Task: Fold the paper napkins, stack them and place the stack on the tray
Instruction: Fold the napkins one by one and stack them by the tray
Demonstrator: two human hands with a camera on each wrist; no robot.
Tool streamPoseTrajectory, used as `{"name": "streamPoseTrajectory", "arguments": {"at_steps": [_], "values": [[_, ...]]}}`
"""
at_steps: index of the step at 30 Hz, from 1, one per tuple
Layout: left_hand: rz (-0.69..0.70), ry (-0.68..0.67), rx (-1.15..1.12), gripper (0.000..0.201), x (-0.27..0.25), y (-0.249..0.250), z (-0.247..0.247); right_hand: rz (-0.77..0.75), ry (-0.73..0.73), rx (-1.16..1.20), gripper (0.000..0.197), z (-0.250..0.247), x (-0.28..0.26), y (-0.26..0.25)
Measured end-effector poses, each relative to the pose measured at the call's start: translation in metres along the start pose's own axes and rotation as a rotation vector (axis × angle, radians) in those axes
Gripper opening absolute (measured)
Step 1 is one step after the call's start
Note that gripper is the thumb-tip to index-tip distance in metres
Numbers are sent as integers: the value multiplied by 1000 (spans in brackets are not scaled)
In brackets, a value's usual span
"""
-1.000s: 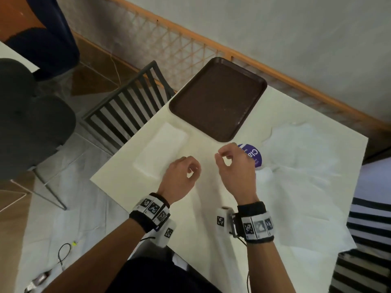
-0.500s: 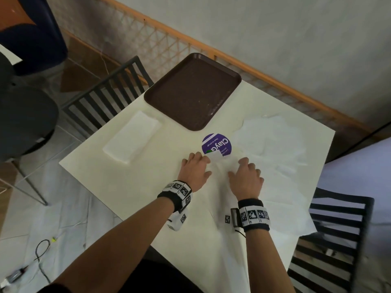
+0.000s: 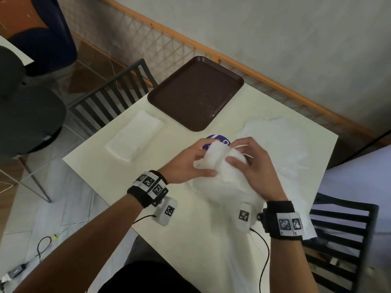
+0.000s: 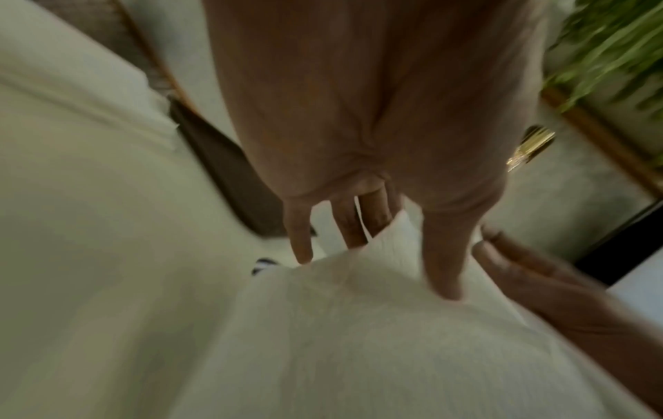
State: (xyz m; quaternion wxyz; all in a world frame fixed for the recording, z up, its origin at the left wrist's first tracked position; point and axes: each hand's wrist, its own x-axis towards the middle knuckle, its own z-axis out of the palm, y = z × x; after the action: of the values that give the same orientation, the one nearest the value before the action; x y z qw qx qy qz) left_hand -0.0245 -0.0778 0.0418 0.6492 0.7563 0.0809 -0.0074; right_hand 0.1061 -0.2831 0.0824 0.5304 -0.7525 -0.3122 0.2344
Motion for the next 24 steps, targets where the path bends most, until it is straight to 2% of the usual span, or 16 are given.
{"name": "streamPoseTrajectory", "arguments": {"at_steps": [3, 5, 7, 10, 13, 15, 17, 19, 21, 24], "values": [[1, 61, -53, 90, -10, 25, -7, 43, 16, 110, 28, -9, 5, -6], [-35, 103, 14, 81, -10, 19, -10, 50, 23, 126, 26, -7, 10, 2], [-94, 179, 43, 60, -8, -3, -11, 64, 37, 85, 25, 2, 16, 19], [-132, 359, 118, 16, -4, -39, -3, 99, 51, -67, 24, 22, 28, 56], [-204, 456, 314, 22, -4, -67, 6, 105, -8, -260, 23, 44, 38, 87], [-245, 491, 429, 24, -6, -75, 7, 166, -73, -351, 23, 55, 41, 100], [-190, 507, 533, 21, -7, -73, 7, 186, -89, -435, 26, 63, 40, 106], [-64, 519, 565, 19, -9, -61, 5, 119, -45, -474, 44, 64, 36, 98], [26, 477, 522, 18, -12, -44, 2, 50, -21, -308, 56, 62, 32, 76], [47, 419, 451, 17, -18, -10, -5, 39, -115, -34, 62, 52, 26, 46]]}}
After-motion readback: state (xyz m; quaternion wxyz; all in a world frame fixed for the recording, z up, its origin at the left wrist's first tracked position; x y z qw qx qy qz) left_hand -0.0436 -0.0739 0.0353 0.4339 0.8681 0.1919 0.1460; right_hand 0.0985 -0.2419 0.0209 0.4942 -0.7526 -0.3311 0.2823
